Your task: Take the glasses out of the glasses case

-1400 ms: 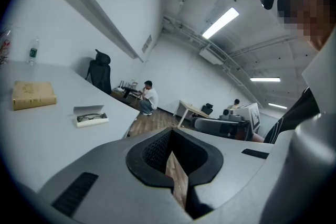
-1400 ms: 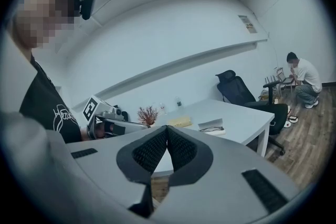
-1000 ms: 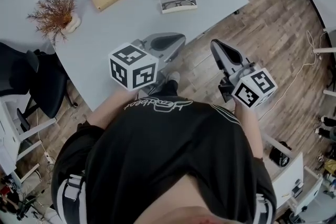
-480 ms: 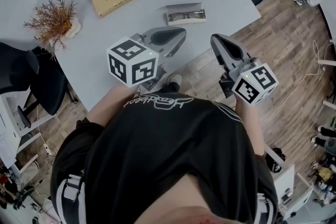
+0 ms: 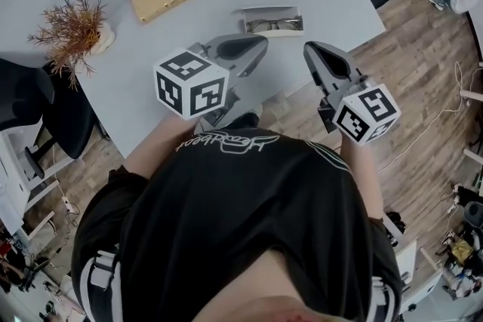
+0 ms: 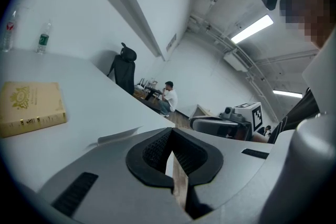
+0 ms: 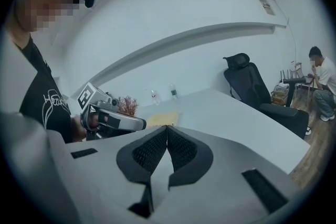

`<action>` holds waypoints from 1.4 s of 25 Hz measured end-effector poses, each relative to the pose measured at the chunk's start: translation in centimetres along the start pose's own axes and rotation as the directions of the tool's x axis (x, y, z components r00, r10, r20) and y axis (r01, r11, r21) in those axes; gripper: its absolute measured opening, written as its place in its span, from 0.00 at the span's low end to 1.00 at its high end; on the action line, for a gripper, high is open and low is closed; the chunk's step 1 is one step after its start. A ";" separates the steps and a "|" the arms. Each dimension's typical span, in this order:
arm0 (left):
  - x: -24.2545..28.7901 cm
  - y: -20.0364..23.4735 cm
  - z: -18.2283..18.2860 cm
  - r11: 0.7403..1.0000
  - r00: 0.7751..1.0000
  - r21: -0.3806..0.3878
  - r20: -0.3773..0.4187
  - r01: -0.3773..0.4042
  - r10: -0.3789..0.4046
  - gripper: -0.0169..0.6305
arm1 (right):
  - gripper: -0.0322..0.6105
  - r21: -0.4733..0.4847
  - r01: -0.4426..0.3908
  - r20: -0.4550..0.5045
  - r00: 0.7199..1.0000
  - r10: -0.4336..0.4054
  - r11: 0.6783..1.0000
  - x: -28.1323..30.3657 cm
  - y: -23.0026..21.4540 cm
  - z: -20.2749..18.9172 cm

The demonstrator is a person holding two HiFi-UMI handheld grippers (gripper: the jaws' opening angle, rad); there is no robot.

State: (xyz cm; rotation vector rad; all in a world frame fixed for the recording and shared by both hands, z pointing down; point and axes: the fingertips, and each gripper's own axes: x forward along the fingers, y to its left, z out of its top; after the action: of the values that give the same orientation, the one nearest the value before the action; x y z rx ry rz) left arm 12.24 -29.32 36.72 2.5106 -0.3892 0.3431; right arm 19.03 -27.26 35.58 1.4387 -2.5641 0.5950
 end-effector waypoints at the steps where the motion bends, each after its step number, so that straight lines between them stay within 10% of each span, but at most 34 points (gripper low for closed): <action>1: 0.1 0.4 -0.1 1.000 1.000 -0.007 -0.003 -0.004 0.004 0.04 | 0.06 -0.003 0.000 -0.006 1.000 0.000 1.000 0.3 -0.3 0.0; 8: 0.7 3.5 -0.6 0.997 0.999 -0.058 -0.012 -0.040 0.040 0.04 | 0.06 -0.148 -0.011 -0.120 0.993 -0.007 0.989 3.1 -1.4 -1.5; 20: 1.3 7.1 -2.4 0.990 0.996 -0.115 -0.034 -0.086 0.083 0.04 | 0.06 -0.518 -0.092 -0.348 0.931 -0.111 0.851 7.2 -3.2 -6.3; 35: 1.5 9.8 -4.2 0.978 0.992 -0.170 -0.050 -0.124 0.117 0.04 | 0.07 -0.651 -0.267 -0.524 0.835 -0.167 0.710 12.0 -5.2 -10.2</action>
State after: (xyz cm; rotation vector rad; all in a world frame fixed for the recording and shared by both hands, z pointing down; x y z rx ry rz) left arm 9.61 -34.97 45.49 2.3127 -0.5333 0.3886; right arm 16.29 -35.01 50.02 0.7634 -1.9953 -0.0265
